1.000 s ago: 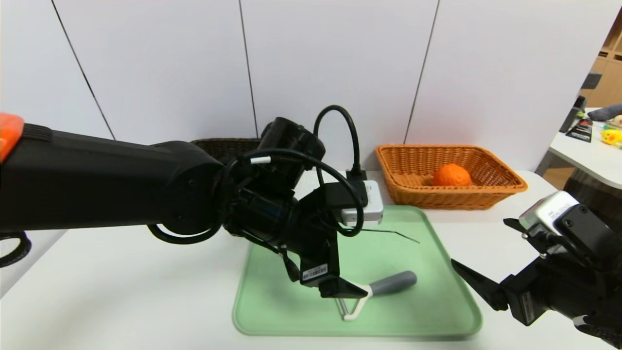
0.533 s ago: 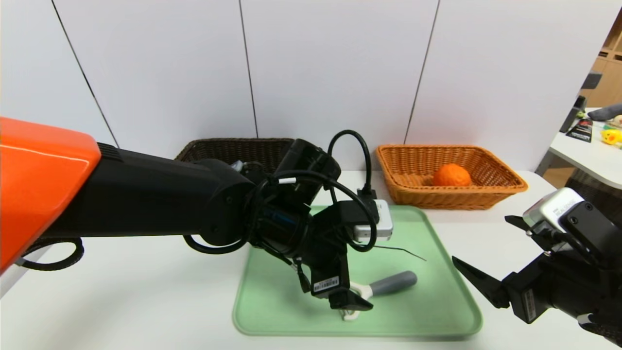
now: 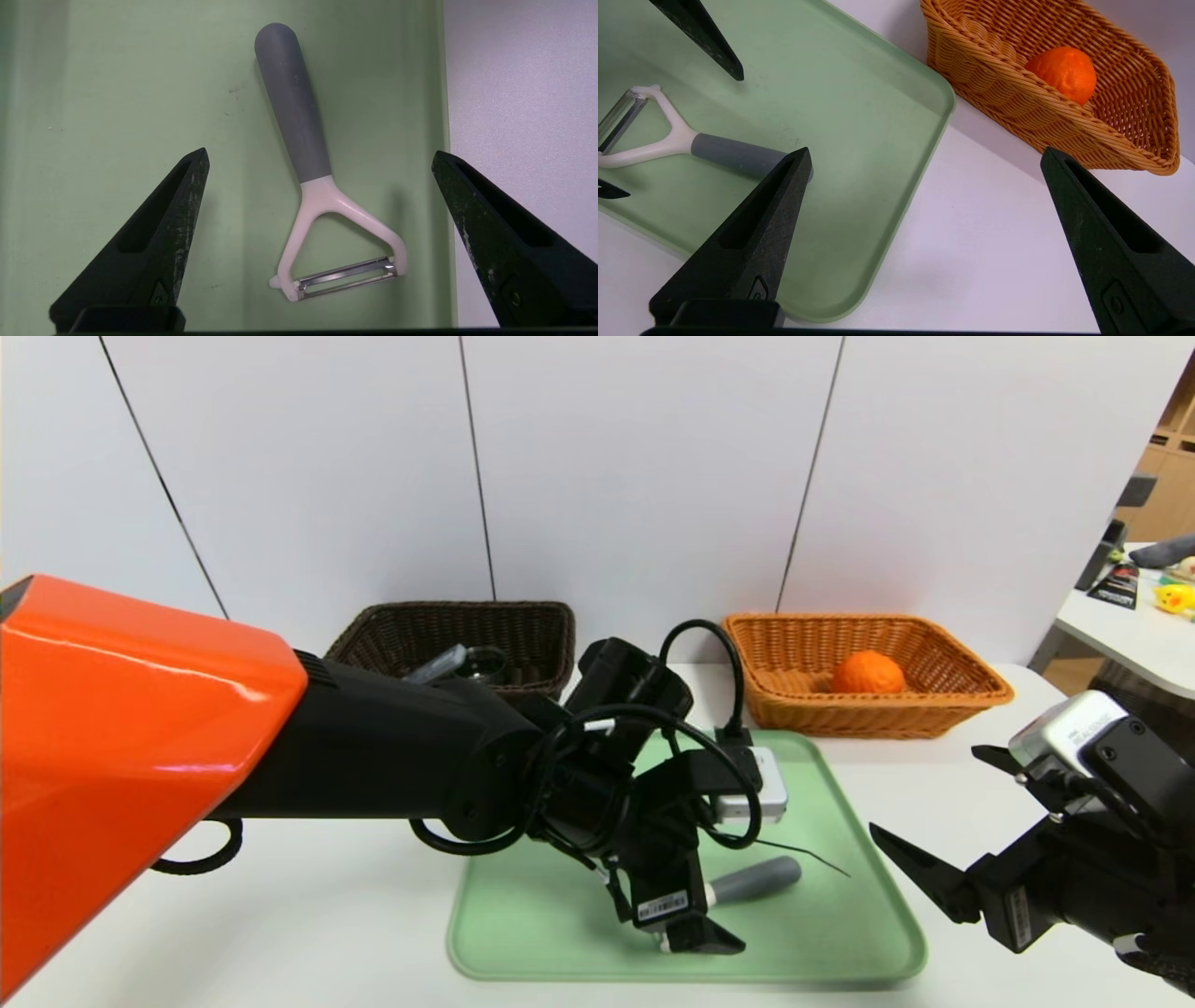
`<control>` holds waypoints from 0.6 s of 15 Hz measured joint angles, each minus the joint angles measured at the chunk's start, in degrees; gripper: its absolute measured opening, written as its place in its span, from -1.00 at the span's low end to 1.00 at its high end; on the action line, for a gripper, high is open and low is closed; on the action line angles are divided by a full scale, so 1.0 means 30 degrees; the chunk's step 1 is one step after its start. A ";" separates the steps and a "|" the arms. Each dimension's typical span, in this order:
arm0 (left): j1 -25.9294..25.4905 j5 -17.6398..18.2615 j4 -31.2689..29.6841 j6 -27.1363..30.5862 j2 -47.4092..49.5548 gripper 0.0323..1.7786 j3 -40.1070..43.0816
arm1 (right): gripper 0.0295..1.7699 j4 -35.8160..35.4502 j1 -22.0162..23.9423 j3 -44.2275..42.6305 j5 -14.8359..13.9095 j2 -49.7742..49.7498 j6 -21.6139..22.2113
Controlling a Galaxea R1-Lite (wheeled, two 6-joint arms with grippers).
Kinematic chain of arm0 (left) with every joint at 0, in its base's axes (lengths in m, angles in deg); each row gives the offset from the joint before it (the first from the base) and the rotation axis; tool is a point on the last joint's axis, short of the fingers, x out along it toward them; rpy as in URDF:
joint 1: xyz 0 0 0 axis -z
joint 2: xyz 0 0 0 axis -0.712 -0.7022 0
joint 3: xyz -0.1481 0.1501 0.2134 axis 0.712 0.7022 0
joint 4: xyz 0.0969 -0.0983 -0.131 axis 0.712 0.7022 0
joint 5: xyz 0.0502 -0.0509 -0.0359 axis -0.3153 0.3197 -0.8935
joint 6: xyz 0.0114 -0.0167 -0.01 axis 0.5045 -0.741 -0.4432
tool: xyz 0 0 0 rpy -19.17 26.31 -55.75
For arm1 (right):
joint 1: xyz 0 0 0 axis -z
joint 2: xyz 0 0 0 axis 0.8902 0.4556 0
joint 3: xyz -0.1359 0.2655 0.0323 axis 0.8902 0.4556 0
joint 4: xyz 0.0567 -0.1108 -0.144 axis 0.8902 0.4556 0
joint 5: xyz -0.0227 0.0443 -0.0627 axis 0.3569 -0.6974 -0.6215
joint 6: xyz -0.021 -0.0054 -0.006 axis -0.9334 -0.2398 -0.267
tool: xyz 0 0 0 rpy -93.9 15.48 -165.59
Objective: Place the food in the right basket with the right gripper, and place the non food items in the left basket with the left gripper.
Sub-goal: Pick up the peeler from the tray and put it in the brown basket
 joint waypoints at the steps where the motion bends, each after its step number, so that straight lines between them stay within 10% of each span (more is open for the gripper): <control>1: 0.0093 0.0008 0.0000 0.0008 -0.0122 0.90 -0.0049 | 0.91 0.0008 0.0000 -0.0008 0.0000 -0.0004 0.0008; 9: 0.0406 -0.0313 -0.0008 -0.0366 -0.1130 0.90 -0.0963 | 0.91 0.0024 0.0000 -0.0045 0.0016 -0.0398 -0.0138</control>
